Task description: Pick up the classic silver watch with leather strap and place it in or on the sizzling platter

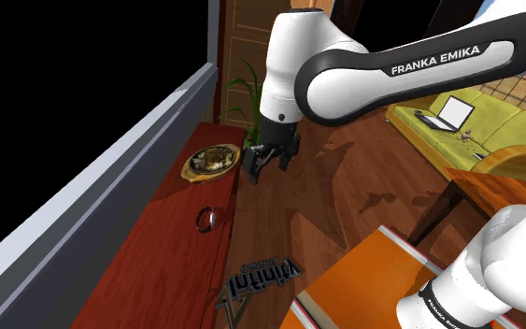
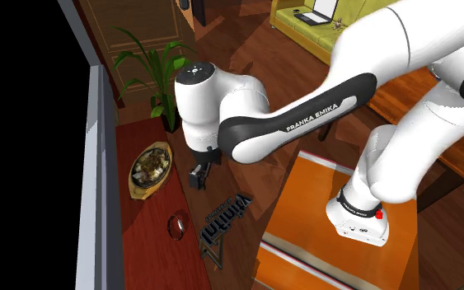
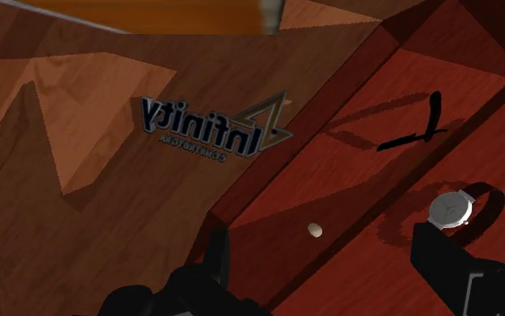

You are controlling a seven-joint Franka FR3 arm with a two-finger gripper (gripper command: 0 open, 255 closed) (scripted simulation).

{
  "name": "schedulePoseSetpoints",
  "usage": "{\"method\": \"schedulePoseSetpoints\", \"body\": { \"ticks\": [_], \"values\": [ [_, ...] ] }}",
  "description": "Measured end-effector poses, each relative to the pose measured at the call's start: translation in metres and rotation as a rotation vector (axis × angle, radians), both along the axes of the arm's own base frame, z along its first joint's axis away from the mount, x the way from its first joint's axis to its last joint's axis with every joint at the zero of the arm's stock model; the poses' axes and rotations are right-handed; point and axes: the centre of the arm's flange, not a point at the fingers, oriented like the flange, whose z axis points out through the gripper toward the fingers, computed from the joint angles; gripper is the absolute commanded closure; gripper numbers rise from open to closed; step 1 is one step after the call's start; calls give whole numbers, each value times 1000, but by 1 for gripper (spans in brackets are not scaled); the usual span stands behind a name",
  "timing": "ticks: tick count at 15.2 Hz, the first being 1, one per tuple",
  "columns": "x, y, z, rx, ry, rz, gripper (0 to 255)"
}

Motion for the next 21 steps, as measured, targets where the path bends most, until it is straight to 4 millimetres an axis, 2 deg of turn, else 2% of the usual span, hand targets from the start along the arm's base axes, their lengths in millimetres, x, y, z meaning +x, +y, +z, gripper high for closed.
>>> {"method": "schedulePoseSetpoints", "body": {
  "ticks": [12, 21],
  "values": [
    [68, 116, -62, 21, -17, -28, 0],
    [74, 120, -104, 21, -18, -30, 0]
  ]
}}
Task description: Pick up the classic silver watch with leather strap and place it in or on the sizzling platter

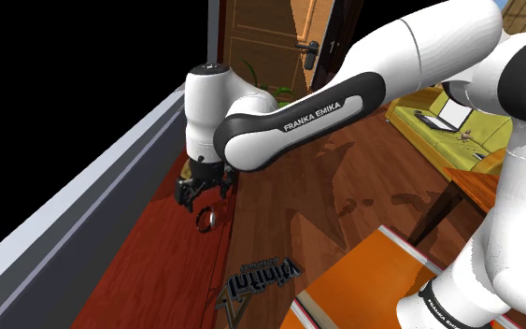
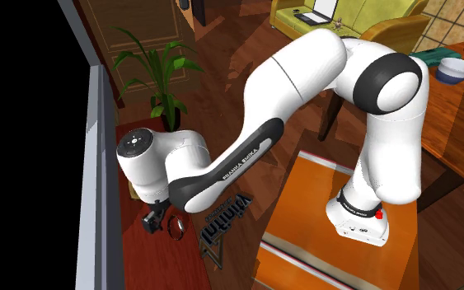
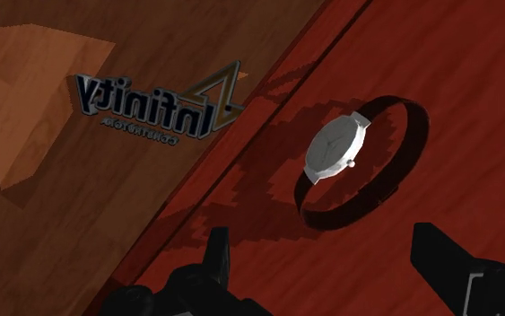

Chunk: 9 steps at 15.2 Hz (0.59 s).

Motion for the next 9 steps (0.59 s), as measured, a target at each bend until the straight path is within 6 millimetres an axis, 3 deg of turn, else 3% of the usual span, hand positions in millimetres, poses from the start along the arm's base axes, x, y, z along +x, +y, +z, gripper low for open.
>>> {"method": "schedulePoseSetpoints", "body": {
  "ticks": [5, 6, 9],
  "values": [
    [0, 0, -1, 0, 0, 0, 0],
    [0, 0, -1, 0, 0, 0, 255],
    [1, -1, 1, 1, -4, -2, 255]
  ]
}}
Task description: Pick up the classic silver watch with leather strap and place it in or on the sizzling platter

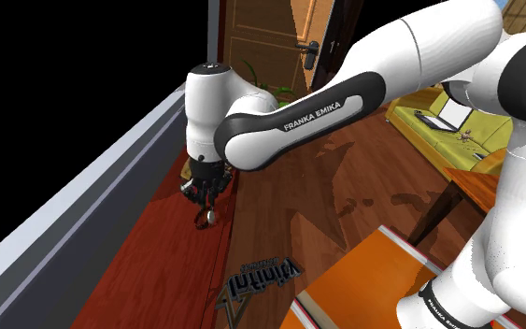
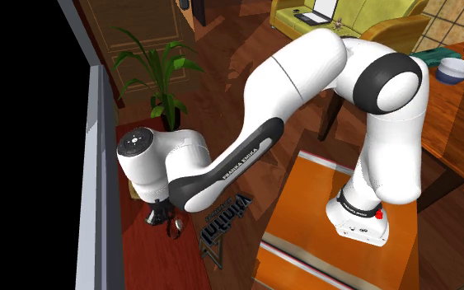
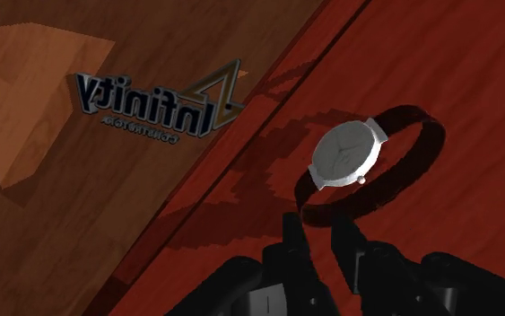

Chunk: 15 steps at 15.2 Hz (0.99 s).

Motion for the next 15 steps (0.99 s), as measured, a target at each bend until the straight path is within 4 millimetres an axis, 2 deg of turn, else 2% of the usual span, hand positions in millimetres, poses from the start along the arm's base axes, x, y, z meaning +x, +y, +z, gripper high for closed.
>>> {"method": "schedulePoseSetpoints", "body": {
  "ticks": [8, 15],
  "values": [
    [-1, 0, 1, 0, 3, 1, 255],
    [-1, 2, 35, 0, 3, 2, 255]
  ]
}}
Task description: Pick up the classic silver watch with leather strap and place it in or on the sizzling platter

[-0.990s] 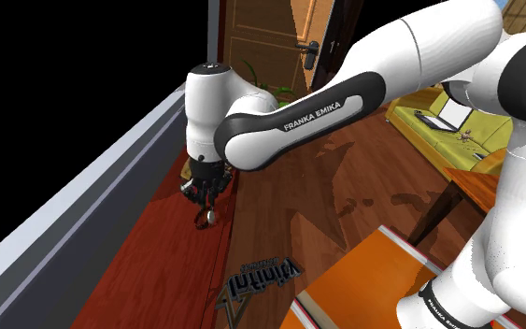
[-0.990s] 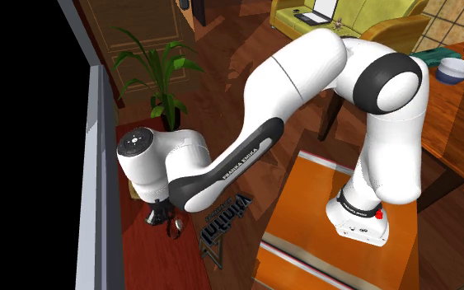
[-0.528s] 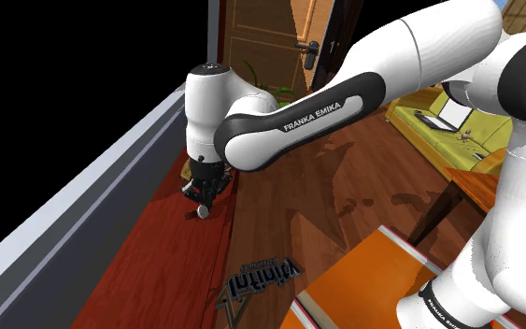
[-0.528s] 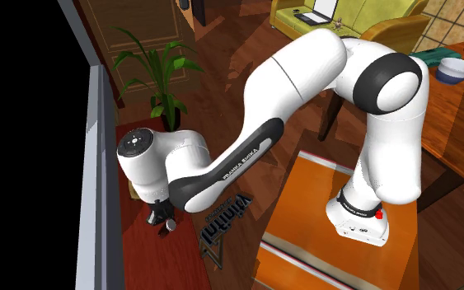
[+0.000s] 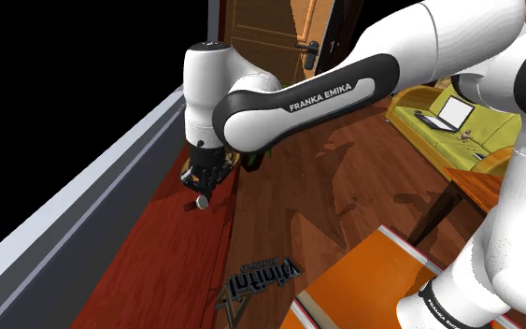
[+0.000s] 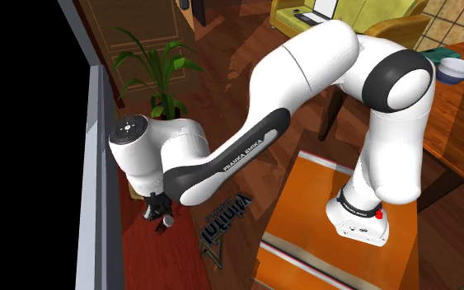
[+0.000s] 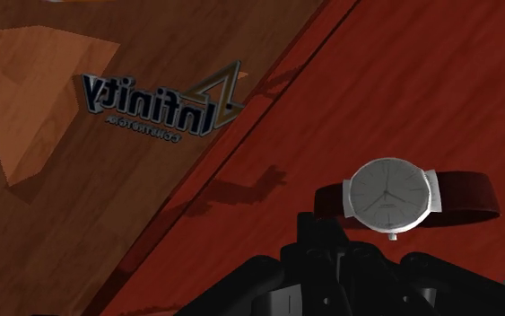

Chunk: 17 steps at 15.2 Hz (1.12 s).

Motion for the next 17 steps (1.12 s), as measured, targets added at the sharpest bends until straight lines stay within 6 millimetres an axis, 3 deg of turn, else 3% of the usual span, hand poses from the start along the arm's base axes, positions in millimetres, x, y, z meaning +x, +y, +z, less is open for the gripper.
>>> {"method": "schedulePoseSetpoints", "body": {
  "ticks": [17],
  "values": [
    [3, -6, 85, 0, 0, 0, 255]
  ]
}}
